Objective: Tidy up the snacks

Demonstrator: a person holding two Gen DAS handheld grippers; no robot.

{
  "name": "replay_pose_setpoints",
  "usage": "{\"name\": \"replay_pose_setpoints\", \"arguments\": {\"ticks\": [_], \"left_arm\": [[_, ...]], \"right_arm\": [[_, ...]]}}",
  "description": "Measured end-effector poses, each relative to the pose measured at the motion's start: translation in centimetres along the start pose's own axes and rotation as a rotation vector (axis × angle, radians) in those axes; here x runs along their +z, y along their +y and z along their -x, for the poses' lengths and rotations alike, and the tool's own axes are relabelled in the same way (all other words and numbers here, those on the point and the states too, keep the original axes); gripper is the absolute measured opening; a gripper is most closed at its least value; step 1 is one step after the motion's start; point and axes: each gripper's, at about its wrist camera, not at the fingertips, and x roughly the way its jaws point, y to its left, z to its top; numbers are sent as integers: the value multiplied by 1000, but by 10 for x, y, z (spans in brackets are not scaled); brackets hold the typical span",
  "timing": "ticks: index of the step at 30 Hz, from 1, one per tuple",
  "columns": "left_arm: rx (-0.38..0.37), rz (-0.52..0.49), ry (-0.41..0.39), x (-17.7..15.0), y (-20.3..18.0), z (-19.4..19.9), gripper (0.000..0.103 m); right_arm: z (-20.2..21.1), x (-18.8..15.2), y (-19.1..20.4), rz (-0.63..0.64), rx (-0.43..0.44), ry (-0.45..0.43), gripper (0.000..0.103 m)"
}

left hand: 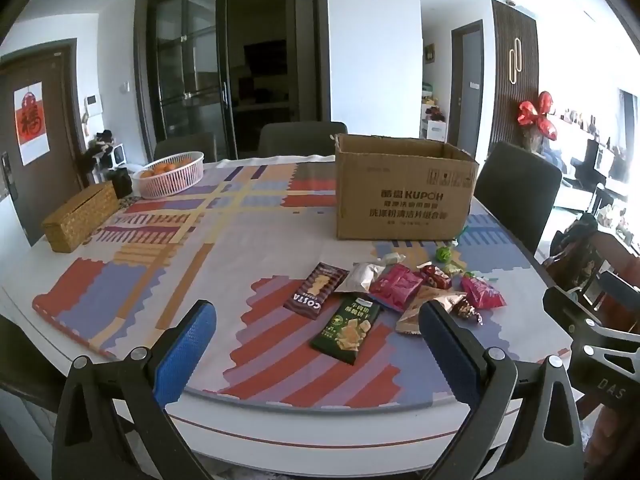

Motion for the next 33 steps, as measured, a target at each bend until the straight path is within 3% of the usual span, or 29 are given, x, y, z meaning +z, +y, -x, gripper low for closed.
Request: {"name": "replay_pose_setpoints", "arguments": {"ticks": [33], "left_arm": [[-14,-1,-9,1,-1,1,103]], "right_arm": [[3,3,-8,1,13,-2,103]]}}
